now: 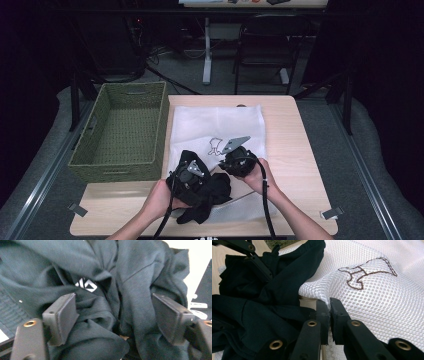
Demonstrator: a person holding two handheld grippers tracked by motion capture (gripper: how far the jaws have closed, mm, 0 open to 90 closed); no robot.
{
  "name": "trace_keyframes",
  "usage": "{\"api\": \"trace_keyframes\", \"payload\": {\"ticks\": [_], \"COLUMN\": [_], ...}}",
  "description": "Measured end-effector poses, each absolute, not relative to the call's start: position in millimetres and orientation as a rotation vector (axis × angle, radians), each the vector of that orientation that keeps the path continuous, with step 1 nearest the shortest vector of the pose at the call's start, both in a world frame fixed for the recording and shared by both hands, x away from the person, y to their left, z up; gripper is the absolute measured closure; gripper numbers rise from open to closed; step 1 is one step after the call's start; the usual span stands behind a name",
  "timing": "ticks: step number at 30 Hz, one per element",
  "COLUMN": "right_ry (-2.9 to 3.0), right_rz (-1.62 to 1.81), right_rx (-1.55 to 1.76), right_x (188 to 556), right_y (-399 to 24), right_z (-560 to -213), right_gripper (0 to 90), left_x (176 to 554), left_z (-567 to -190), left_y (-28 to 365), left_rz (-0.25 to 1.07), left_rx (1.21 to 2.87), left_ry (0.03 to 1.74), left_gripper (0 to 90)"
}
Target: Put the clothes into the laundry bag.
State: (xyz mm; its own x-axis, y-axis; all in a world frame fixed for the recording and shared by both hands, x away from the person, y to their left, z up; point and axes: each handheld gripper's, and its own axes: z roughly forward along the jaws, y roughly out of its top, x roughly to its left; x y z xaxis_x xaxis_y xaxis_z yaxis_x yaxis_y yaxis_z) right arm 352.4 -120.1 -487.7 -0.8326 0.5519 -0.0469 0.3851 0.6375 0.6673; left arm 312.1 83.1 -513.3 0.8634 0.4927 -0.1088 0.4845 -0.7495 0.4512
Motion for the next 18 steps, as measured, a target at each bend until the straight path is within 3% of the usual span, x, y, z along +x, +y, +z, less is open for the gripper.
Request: {"api": "trace_keyframes", "payload": {"ticks": [4,9,11,15,18], "right_ry": [2.617,2.622,2.620,2.607,2.572], "right_rz": [0.966,0.969,0.971,0.986,1.038], "right_rx": [0.754,0.754,0.752,0.762,0.796], "right_x": [351,351,351,351,350], "right_y": [-117,-115,-116,-114,-114], "right_z": [-488,-489,-488,-485,-475], "right_gripper": [86.4,86.5,86.5,86.6,86.6], "left_x": [318,320,320,320,319], "left_z": [-529,-536,-535,-521,-496], "left_y": [80,86,87,93,95], "left_rz": [-0.027,-0.061,-0.059,-0.095,-0.050], "left_rx": [2.597,2.525,2.512,2.421,2.330], "left_ry": [0.697,0.697,0.700,0.736,0.756], "left_gripper": [28.0,61.5,69.8,73.3,74.4]}}
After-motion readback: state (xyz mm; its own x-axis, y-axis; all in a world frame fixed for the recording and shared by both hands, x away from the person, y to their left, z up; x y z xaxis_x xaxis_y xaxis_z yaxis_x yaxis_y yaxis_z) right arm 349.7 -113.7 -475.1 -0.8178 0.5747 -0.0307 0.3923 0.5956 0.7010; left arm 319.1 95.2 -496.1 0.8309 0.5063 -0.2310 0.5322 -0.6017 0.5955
